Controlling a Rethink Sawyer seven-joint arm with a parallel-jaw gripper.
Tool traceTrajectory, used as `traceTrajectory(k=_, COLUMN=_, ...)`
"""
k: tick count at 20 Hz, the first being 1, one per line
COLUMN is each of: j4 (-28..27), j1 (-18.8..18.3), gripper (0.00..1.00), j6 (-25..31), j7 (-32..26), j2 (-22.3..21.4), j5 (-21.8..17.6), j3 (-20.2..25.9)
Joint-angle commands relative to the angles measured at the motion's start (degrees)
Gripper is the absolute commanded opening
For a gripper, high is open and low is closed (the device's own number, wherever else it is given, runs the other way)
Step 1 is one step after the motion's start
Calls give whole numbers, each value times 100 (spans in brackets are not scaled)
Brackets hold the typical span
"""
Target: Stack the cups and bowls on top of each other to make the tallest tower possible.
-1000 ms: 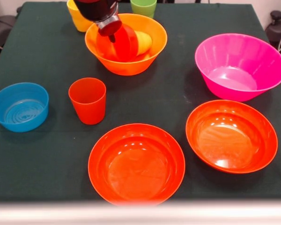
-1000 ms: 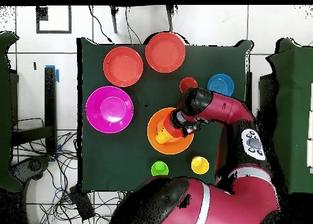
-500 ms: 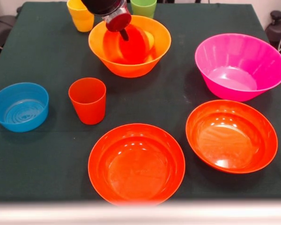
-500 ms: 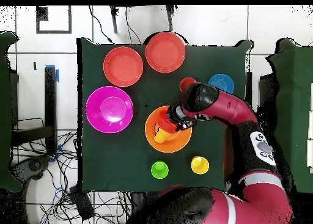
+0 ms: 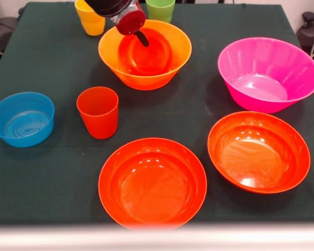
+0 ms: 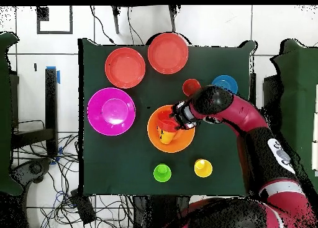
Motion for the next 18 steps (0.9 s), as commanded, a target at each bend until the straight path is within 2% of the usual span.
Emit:
traceTrajectory(k=1, j4=103, j1=-31, gripper=100, j6=-240, j7=-1725, j2=107, j5=-150, j3=1050)
traceTrajectory(k=8, j4=75, j1=-92, gripper=100, j6=-138, j7=-1365, j2=217, j5=-168, j3=1134)
traceTrajectory(k=9, j4=54, j1=-93, gripper=0, j6=-72, j7=-1262, j2=228, j5=-209, j3=1125)
traceTrajectory(k=13, j4=-16, j1=48, gripper=0, j6=-30, j7=-1198, j2=183, j5=-506, j3=929)
traceTrajectory(k=18, j4=-19, j1=105, gripper=0, j6=39, j7=-1152, j2=132, j5=-633, j3=878)
